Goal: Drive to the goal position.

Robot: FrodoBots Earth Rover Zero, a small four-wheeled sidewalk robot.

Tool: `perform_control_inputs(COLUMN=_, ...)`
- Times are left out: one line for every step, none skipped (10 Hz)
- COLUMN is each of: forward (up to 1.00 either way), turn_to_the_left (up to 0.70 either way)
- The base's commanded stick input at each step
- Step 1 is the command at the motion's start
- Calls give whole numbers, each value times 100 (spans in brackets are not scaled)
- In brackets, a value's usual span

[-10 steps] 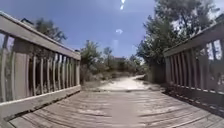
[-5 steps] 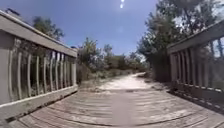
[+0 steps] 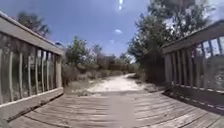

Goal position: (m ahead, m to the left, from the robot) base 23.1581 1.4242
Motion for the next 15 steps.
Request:
perform_control_inputs(forward=50, turn_to_the_left=0)
perform_control_inputs(forward=50, turn_to_the_left=0)
perform_control_inputs(forward=50, turn_to_the_left=0)
perform_control_inputs(forward=50, turn_to_the_left=0)
perform_control_inputs(forward=50, turn_to_the_left=0)
perform_control_inputs(forward=50, turn_to_the_left=0)
perform_control_inputs(forward=50, turn_to_the_left=0)
perform_control_inputs(forward=50, turn_to_the_left=0)
perform_control_inputs(forward=50, turn_to_the_left=0)
perform_control_inputs(forward=50, turn_to_the_left=0)
perform_control_inputs(forward=50, turn_to_the_left=0)
perform_control_inputs(forward=50, turn_to_the_left=36)
perform_control_inputs(forward=50, turn_to_the_left=43)
perform_control_inputs(forward=50, turn_to_the_left=29)
perform_control_inputs(forward=50, turn_to_the_left=0)
